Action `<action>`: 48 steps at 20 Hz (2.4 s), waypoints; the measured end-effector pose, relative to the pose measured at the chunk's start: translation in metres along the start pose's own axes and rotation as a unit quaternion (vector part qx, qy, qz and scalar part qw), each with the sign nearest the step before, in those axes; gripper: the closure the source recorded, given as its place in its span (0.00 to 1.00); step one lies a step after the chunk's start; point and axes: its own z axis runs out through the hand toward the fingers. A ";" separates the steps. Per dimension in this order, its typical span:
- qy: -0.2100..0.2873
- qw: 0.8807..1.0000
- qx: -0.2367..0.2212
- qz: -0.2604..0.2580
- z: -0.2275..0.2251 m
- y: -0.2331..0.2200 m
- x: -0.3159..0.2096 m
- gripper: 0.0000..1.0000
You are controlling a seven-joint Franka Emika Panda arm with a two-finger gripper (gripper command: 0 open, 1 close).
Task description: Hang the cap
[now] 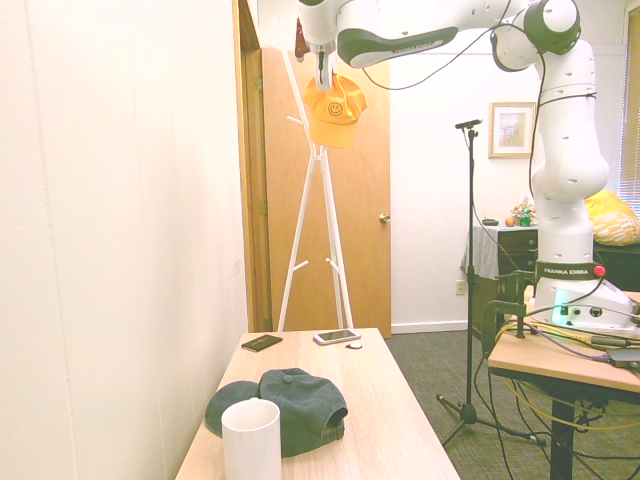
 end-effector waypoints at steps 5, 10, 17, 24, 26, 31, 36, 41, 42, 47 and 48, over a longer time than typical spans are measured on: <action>-0.005 1.000 -0.003 0.001 0.025 -0.002 0.006 1.00; -0.016 1.000 -0.005 -0.009 0.062 -0.029 -0.001 1.00; -0.043 0.999 0.016 0.006 0.068 -0.046 -0.015 0.00; -0.047 0.999 0.017 0.014 0.072 -0.047 -0.021 0.00; -0.046 0.999 0.018 0.016 0.073 -0.045 -0.020 0.00; -0.045 0.999 0.019 0.019 0.075 -0.042 -0.019 0.00; -0.045 0.999 0.019 0.020 0.075 -0.041 -0.019 0.00; -0.047 0.999 0.019 0.019 0.075 -0.042 -0.023 0.00; -0.047 0.999 0.020 0.019 0.074 -0.042 -0.023 0.00; -0.049 0.998 0.023 0.020 0.073 -0.042 -0.023 0.00; -0.050 0.998 0.023 0.020 0.073 -0.042 -0.023 0.00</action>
